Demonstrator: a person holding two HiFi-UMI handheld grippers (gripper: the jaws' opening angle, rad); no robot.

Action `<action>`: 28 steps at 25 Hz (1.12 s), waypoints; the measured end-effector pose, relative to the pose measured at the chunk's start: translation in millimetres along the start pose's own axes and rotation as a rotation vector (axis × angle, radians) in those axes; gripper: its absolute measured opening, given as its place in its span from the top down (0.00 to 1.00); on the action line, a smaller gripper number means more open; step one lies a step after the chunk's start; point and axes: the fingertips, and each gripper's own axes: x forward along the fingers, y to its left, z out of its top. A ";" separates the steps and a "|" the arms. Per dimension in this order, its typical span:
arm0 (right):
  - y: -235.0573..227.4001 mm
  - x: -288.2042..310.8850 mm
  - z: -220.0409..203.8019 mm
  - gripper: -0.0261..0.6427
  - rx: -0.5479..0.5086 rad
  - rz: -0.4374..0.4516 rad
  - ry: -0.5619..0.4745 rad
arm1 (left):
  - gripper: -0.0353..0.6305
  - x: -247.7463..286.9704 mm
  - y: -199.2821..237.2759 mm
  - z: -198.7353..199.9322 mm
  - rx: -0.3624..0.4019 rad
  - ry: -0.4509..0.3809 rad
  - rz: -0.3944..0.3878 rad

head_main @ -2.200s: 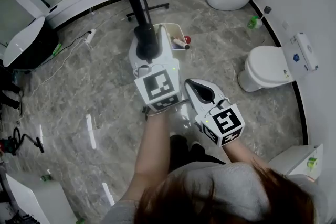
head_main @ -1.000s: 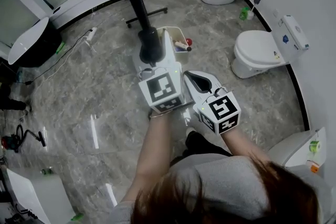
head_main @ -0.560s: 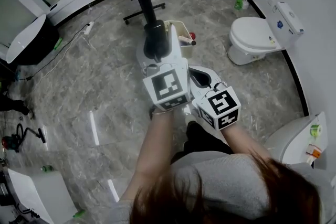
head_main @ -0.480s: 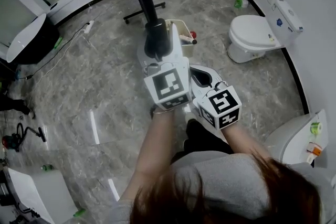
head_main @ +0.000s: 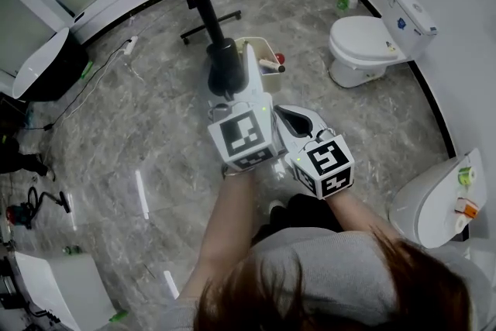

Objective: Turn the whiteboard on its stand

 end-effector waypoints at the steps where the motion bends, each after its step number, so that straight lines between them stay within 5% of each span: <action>1: 0.5 -5.0 -2.7 0.96 -0.003 0.005 0.003 | 0.65 -6.4 -4.5 0.3 0.000 0.001 0.000; 28: 64.4 -129.2 -43.0 0.96 -0.049 0.188 0.040 | 0.67 -151.2 -67.9 35.3 0.009 -0.042 0.036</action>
